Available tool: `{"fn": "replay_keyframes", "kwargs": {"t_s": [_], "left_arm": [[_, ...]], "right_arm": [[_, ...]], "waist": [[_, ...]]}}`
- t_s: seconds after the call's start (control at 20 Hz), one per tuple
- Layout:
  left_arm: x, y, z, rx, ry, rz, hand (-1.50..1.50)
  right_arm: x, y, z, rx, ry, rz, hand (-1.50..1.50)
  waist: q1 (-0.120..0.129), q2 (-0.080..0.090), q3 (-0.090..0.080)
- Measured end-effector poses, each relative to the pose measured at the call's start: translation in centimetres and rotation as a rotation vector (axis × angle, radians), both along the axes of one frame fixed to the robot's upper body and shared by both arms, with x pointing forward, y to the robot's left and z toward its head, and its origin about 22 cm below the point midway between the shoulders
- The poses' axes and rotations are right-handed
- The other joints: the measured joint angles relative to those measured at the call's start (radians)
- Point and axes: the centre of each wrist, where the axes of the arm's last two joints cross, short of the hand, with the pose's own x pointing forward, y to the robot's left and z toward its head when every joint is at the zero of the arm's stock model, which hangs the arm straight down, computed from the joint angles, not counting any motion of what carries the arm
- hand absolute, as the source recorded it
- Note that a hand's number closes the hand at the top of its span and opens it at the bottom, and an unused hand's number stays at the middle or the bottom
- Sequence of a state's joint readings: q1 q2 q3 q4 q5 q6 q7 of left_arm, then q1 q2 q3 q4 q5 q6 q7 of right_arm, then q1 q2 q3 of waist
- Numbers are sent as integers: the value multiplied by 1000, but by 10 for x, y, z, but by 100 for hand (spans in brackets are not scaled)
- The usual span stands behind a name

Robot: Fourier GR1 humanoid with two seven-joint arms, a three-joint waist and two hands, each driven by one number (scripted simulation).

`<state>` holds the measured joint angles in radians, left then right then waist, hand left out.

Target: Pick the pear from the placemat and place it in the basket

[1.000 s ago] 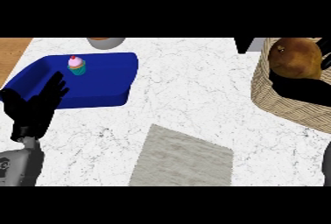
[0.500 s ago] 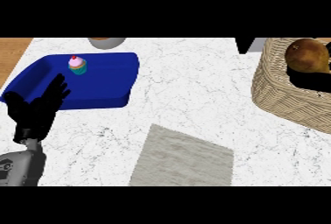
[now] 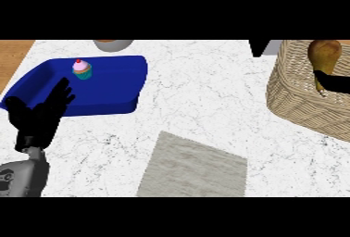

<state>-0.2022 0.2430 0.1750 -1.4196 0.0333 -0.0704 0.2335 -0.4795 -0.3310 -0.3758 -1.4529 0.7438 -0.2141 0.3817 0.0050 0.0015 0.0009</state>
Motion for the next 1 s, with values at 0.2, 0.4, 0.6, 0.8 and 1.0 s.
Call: {"fn": "replay_keyframes", "kwargs": {"t_s": [0.2,0.4,0.6,0.8,1.0], "left_arm": [[0,2,2,2,9,-1,0],[2,-3,5,-2,7,3,0],[-1,-2,0,-2,4,9,0],[-3,0,2,-2,3,10,0],[-5,7,-2,0,7,13,0]], "right_arm": [[9,-14,-8,2,-13,35,-150],[11,-21,-11,35,-69,62,-150],[5,-45,9,153,-175,-4,-150],[-15,-79,12,287,-272,-74,-150],[-52,-118,13,366,-317,-109,-150]], "waist": [[0,-1,0],[-1,-1,0],[-6,-2,0],[-12,-4,0],[-19,-5,0]]}}
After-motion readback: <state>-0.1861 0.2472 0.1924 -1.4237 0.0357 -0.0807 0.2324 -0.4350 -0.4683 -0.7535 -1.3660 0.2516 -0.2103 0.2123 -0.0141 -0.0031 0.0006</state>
